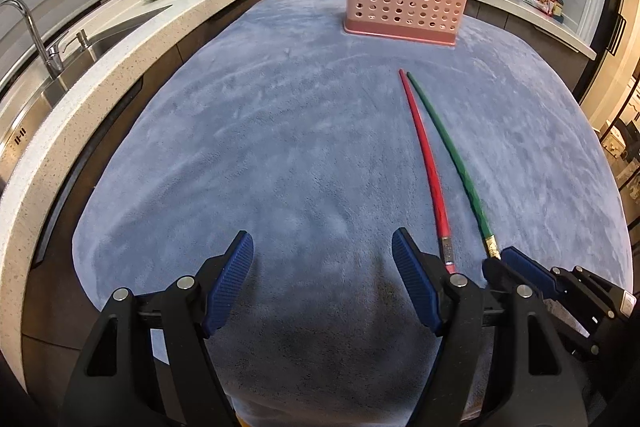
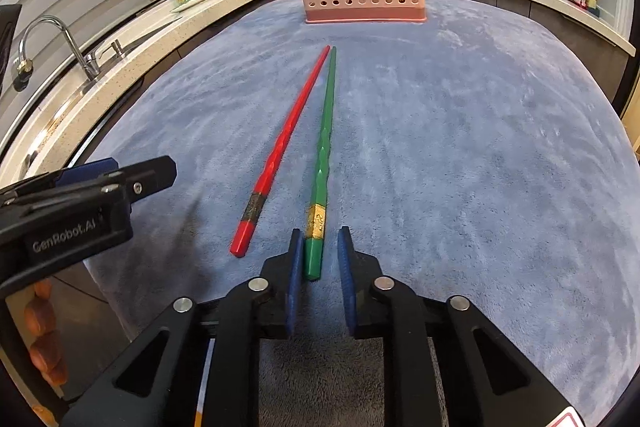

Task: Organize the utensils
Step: 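Close the right tool on the green chopstick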

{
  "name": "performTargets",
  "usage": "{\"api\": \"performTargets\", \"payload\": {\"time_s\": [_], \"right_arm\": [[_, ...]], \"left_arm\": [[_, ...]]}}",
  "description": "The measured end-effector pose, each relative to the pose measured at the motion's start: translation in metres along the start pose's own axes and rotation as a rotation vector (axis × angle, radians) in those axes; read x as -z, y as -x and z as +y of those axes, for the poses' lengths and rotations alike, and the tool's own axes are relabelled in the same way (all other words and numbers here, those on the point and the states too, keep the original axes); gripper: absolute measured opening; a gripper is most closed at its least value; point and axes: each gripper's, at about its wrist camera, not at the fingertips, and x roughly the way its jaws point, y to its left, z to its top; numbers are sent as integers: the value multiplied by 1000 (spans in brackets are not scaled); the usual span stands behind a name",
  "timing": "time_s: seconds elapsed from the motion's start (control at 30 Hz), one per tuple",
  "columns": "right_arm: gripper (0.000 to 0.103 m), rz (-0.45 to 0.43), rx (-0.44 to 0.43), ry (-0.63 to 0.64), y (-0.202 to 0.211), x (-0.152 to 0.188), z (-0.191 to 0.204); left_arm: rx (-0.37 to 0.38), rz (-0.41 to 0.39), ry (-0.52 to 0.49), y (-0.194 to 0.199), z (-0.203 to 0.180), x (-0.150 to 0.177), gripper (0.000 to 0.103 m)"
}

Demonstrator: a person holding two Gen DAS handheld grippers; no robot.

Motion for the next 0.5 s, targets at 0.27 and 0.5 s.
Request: {"api": "performTargets", "payload": {"time_s": [0.27, 0.5], "right_arm": [[7, -10, 3, -45, 4, 1, -14], [7, -22, 6, -123, 20, 6, -39]], "left_arm": [[21, 10, -21, -3, -12, 4, 75], [72, 17, -52, -8, -34, 7, 76]]}}
